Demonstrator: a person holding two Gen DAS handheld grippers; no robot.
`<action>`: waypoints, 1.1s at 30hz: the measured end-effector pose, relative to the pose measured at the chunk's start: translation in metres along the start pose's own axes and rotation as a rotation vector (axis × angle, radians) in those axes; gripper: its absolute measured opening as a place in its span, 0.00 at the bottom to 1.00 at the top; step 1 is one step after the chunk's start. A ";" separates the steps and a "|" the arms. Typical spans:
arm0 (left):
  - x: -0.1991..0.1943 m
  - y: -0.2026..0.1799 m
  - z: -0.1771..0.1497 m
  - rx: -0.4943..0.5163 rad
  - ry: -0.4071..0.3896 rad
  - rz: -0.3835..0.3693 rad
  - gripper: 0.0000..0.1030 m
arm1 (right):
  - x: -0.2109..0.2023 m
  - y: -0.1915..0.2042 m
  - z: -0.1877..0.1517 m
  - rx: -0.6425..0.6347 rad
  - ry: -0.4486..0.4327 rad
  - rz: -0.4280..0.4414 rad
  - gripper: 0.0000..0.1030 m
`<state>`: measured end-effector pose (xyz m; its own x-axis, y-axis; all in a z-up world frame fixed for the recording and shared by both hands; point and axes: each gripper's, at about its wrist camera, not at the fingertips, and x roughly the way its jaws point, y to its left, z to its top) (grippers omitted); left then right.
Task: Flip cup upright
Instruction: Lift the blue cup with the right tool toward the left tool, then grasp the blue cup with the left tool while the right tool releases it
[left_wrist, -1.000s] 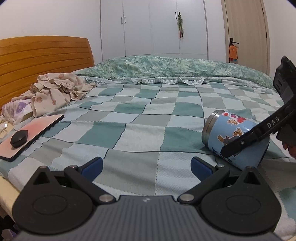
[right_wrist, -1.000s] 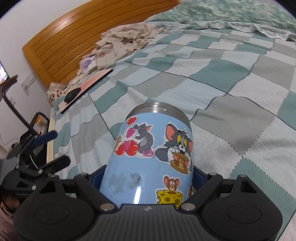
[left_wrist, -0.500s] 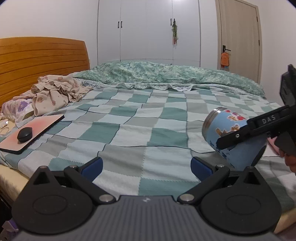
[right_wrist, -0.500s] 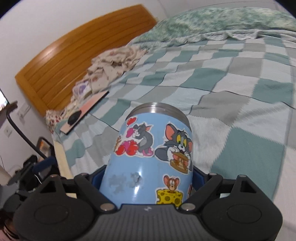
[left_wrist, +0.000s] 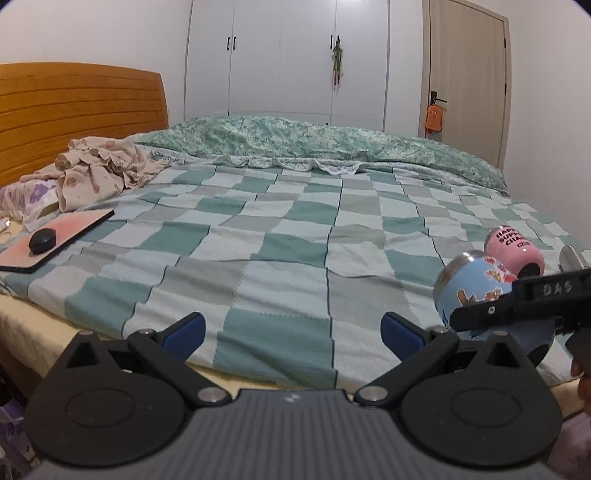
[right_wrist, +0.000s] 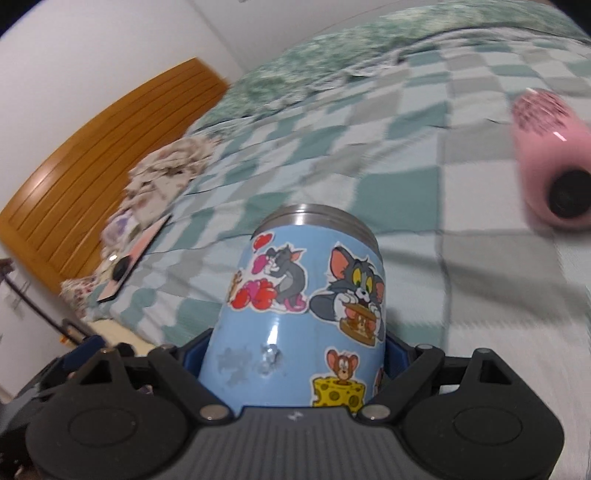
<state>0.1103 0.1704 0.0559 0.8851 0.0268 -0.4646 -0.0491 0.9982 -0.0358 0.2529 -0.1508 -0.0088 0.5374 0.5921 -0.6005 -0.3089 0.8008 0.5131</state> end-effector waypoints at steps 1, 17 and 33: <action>0.000 -0.002 -0.001 0.000 0.005 0.004 1.00 | 0.000 -0.003 -0.005 0.014 -0.014 -0.025 0.86; -0.014 -0.021 0.000 0.023 0.047 -0.012 1.00 | -0.013 -0.009 -0.008 0.022 -0.063 -0.036 1.00; 0.043 -0.135 0.050 0.152 0.277 -0.157 1.00 | -0.114 -0.120 0.033 -0.208 -0.179 -0.130 1.00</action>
<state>0.1781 0.0394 0.0848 0.7166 -0.1227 -0.6866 0.1654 0.9862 -0.0036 0.2550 -0.3176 0.0184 0.7069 0.4729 -0.5260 -0.3728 0.8811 0.2910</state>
